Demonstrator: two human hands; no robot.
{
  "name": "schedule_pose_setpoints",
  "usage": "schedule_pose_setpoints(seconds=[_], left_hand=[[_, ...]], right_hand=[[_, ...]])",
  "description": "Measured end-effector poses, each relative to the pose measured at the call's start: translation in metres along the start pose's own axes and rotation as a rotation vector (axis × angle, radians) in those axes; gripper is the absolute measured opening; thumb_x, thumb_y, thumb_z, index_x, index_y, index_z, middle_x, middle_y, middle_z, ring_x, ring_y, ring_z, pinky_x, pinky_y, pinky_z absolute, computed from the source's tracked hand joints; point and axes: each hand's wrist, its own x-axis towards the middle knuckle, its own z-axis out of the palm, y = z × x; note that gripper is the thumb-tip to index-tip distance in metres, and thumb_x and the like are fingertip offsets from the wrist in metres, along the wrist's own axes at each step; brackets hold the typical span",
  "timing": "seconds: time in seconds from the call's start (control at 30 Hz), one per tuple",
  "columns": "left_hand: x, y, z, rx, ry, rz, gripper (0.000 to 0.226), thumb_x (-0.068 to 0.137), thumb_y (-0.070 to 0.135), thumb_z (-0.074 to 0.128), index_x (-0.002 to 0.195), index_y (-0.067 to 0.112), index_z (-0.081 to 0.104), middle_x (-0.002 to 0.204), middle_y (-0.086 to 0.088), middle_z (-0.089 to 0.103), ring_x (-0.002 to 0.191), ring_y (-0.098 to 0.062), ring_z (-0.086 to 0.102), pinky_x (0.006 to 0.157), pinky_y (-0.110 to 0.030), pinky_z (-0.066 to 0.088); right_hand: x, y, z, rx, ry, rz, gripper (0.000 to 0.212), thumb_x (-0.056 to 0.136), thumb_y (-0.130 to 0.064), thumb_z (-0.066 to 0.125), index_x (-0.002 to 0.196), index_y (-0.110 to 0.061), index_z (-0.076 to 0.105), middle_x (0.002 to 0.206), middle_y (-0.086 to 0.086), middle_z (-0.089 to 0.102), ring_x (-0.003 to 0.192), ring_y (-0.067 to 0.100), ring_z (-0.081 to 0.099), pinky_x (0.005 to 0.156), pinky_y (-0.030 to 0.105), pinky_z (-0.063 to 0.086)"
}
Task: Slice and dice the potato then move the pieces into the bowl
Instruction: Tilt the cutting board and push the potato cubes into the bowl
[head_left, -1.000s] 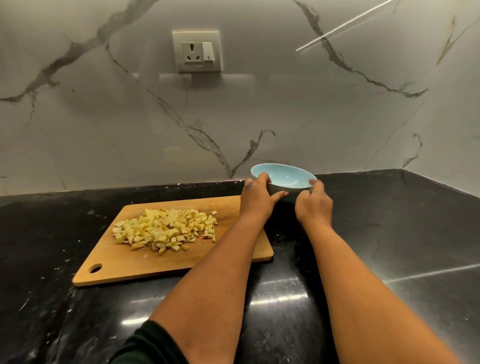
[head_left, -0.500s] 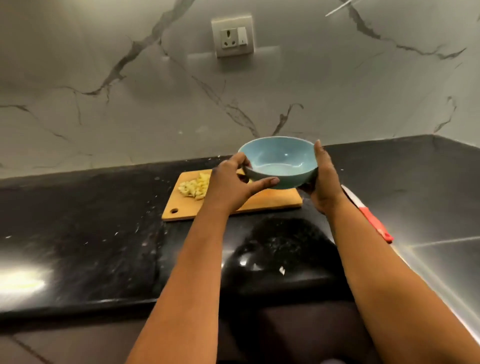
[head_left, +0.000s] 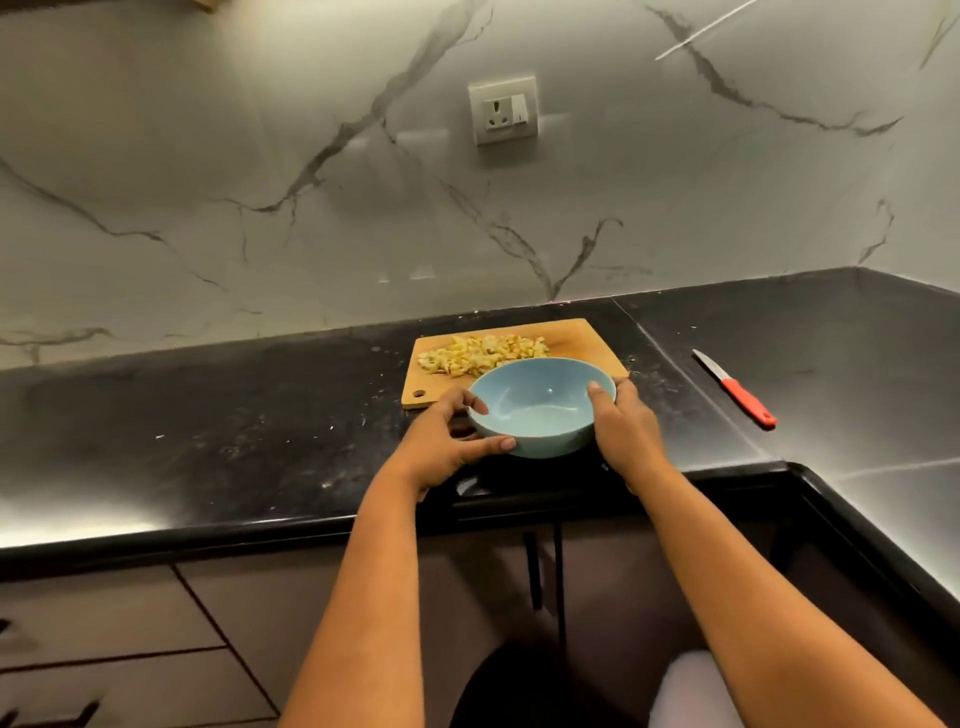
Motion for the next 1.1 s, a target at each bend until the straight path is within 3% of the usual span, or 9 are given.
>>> schedule_pose_setpoints(seconds=[0.17,0.3,0.4,0.47,0.53,0.63,0.87,1.03,1.1], left_hand=[[-0.002,0.006,-0.015,-0.007,-0.026,-0.034,0.092,0.059,0.048,0.088,0.136,0.033,0.04,0.139,0.006,0.048,0.126,-0.014,0.05,0.106,-0.037,0.045],[0.025,0.01,-0.035,0.154,0.328,-0.101,0.063,0.091,0.048,0.063,0.142,0.019,0.041,0.142,-0.003,0.047,0.126,-0.022,0.048,0.103,-0.04,0.043],[0.062,0.0,-0.041,0.437,0.443,-0.283,0.06,0.099,0.041,0.052,0.146,0.006,0.035,0.15,-0.016,0.038,0.136,-0.034,0.039,0.108,-0.044,0.037],[0.081,-0.005,-0.039,0.494,0.445,-0.415,0.066,0.1,0.042,0.048,0.148,0.0,0.027,0.152,-0.021,0.033,0.139,-0.037,0.032,0.112,-0.044,0.032],[0.096,-0.008,-0.033,0.539,0.437,-0.486,0.075,0.101,0.044,0.044,0.151,-0.004,0.017,0.154,-0.024,0.029,0.142,-0.039,0.027,0.114,-0.044,0.027],[0.112,-0.012,-0.024,0.57,0.431,-0.544,0.08,0.101,0.045,0.042,0.153,-0.006,0.006,0.155,-0.022,0.026,0.142,-0.038,0.022,0.112,-0.046,0.028],[0.132,-0.011,-0.032,0.584,0.561,-0.662,0.054,0.097,0.025,0.047,0.144,-0.001,0.036,0.145,-0.022,0.037,0.13,-0.035,0.037,0.106,-0.041,0.037],[0.141,-0.017,-0.047,0.564,0.542,-0.661,0.041,0.1,0.017,0.039,0.137,0.003,0.048,0.14,-0.018,0.049,0.128,-0.033,0.045,0.103,-0.038,0.042],[0.145,-0.02,-0.05,0.447,0.576,-0.631,0.039,0.099,0.014,0.039,0.134,0.001,0.052,0.136,-0.018,0.053,0.125,-0.034,0.049,0.102,-0.041,0.046]], right_hand=[[0.007,-0.01,-0.013,-0.114,0.056,0.0,0.047,0.103,-0.04,0.034,0.13,-0.006,0.051,0.128,0.018,0.055,0.117,0.033,0.049,0.087,0.037,0.036],[0.049,-0.022,-0.035,-0.124,0.063,0.102,0.041,0.101,-0.034,0.038,0.108,-0.003,0.064,0.112,0.017,0.062,0.1,0.029,0.053,0.082,0.035,0.038],[0.083,-0.026,-0.037,-0.174,-0.04,0.147,0.021,0.098,-0.021,0.045,0.088,-0.013,0.062,0.095,0.014,0.061,0.092,0.026,0.049,0.079,0.035,0.041],[0.098,-0.026,-0.031,-0.227,-0.121,0.178,0.026,0.098,-0.02,0.048,0.116,-0.01,0.063,0.122,0.016,0.061,0.108,0.031,0.054,0.094,0.04,0.045],[0.104,-0.031,-0.022,-0.305,-0.175,0.22,0.047,0.1,-0.025,0.047,0.142,-0.003,0.043,0.144,0.017,0.046,0.125,0.035,0.047,0.098,0.043,0.042],[0.115,-0.04,-0.009,-0.38,-0.262,0.275,0.055,0.102,-0.032,0.045,0.147,-0.002,0.032,0.151,0.017,0.035,0.132,0.037,0.04,0.099,0.045,0.04],[0.157,-0.037,0.006,-0.373,-0.193,0.312,0.046,0.101,-0.015,0.045,0.144,0.001,0.036,0.148,0.02,0.037,0.132,0.037,0.039,0.105,0.048,0.04],[0.173,-0.025,0.0,-0.372,-0.156,0.356,0.032,0.099,-0.007,0.045,0.128,0.007,0.048,0.1,0.019,0.049,0.082,0.028,0.049,0.065,0.032,0.045],[0.18,-0.024,0.0,-0.332,-0.133,0.376,0.03,0.1,-0.007,0.044,0.126,0.006,0.049,0.095,0.018,0.05,0.079,0.027,0.051,0.064,0.031,0.046]])
